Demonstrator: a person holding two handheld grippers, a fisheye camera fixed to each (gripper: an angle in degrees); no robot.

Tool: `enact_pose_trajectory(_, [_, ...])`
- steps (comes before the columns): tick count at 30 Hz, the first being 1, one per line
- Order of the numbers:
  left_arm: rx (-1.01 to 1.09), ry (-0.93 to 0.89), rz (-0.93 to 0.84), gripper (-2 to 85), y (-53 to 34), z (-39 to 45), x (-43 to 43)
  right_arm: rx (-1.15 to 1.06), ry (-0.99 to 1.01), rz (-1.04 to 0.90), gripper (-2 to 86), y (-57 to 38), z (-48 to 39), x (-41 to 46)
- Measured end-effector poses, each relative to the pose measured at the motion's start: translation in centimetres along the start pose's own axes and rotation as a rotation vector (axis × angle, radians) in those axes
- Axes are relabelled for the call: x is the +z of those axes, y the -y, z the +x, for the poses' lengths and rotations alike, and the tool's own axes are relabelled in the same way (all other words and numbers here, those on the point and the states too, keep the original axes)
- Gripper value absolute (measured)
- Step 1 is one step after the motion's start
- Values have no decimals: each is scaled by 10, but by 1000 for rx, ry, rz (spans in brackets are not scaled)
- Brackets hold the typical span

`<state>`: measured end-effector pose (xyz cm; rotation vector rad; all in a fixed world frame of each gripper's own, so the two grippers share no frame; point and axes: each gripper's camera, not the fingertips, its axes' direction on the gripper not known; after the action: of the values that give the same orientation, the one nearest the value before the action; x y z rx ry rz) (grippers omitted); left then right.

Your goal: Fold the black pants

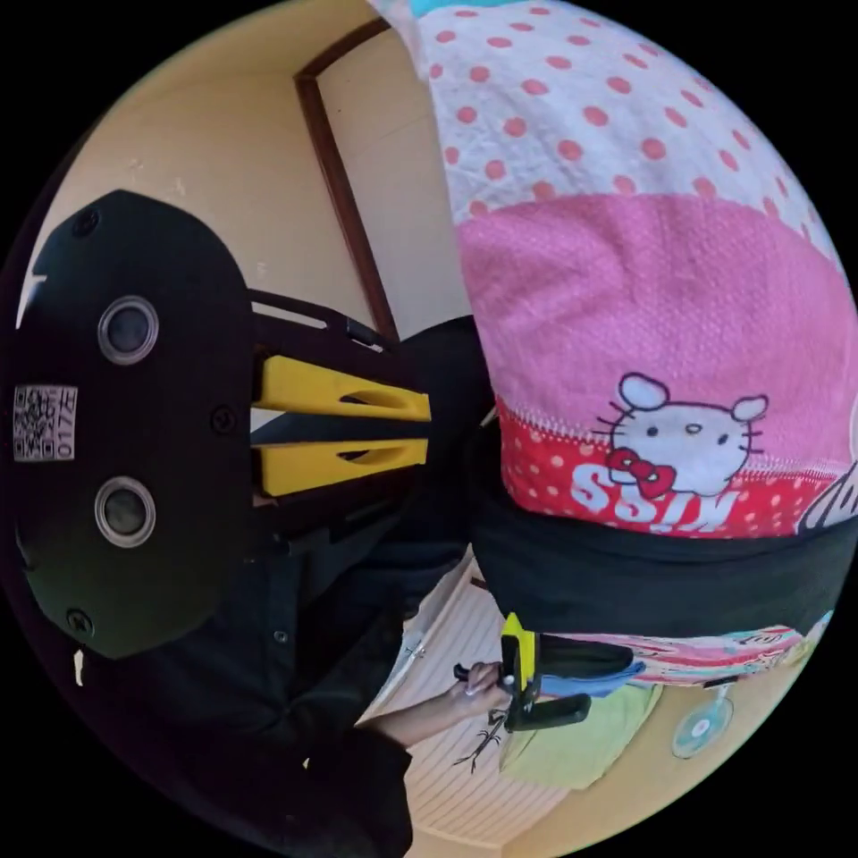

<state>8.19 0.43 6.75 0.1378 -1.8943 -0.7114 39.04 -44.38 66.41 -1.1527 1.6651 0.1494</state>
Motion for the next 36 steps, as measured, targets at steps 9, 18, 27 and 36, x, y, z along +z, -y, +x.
enact_pose_trajectory(9, [113, -294, 467, 140, 90, -3, -65, -76, 342, 554, 131, 43, 72, -98])
enact_pose_trajectory(18, [118, -538, 437, 58, 165, -8, -21, -248, 625, 517, 79, 121, 55, -60])
enact_pose_trajectory(27, [510, -691, 627, 43, 31, 93, -29, -490, 669, 702, 2, -28, -42, -65])
enact_pose_trajectory(36, [923, -587, 746, 41, -143, 286, -51, -860, 407, 854, -4, -260, -202, -113])
